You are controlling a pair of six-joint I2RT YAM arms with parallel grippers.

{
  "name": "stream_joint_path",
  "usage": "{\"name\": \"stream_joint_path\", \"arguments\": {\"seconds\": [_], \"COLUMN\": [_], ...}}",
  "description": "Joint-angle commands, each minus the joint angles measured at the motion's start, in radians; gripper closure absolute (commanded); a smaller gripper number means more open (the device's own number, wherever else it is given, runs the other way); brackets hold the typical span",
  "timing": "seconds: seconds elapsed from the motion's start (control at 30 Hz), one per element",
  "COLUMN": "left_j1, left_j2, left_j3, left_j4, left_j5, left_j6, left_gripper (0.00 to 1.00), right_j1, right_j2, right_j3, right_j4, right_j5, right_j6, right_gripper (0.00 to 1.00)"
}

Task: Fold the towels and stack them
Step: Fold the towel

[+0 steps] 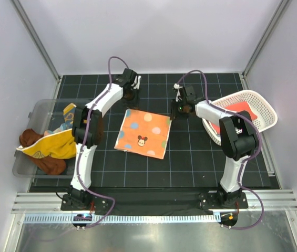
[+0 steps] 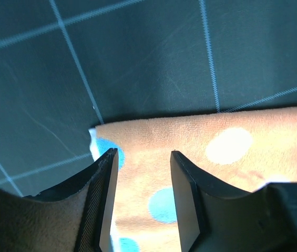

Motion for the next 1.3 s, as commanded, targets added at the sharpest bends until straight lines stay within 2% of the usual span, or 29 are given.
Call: {"name": "stream_joint_path", "arguments": {"seconds": [0.0, 0.1, 0.17, 0.27, 0.4, 0.5, 0.73, 0.97, 1.1, 1.27], "left_j1": [0.043, 0.074, 0.097, 0.125, 0.142, 0.143, 0.142, 0.143, 0.143, 0.143], "left_j2": [-0.028, -0.013, -0.002, 0.024, 0.047, 0.083, 0.154, 0.169, 0.173, 0.177], "left_j3": [0.043, 0.036, 0.03, 0.025, 0.036, 0.077, 0.161, 0.174, 0.187, 0.197], "left_j4": [-0.015, -0.009, -0.009, -0.017, -0.02, -0.052, -0.101, -0.095, -0.119, -0.11], "left_j5": [0.077, 0.221, 0.269, 0.346, 0.355, 0.335, 0.298, 0.282, 0.288, 0.346], "left_j6": [0.15, 0.199, 0.257, 0.291, 0.328, 0.358, 0.392, 0.42, 0.453, 0.464], "left_gripper": [0.52, 0.51, 0.5, 0.5, 0.49, 0.48, 0.5, 0.52, 0.54, 0.53], "right_j1": [-0.02, -0.039, -0.048, -0.069, -0.086, -0.089, -0.098, -0.106, -0.12, -0.129], "right_j2": [-0.029, 0.004, 0.029, 0.086, 0.179, 0.245, 0.288, 0.293, 0.296, 0.302], "right_j3": [0.071, 0.12, 0.177, 0.249, 0.341, 0.404, 0.397, 0.368, 0.366, 0.38], "right_j4": [-0.042, -0.091, -0.129, -0.194, -0.272, -0.346, -0.334, -0.312, -0.305, -0.323], "right_j5": [-0.14, -0.2, -0.223, -0.296, -0.352, -0.372, -0.439, -0.429, -0.43, -0.435], "right_j6": [-0.083, -0.121, -0.176, -0.218, -0.284, -0.328, -0.351, -0.37, -0.378, -0.399], "right_gripper": [0.59, 0.48, 0.43, 0.39, 0.39, 0.43, 0.5, 0.8, 0.93, 0.99]}}
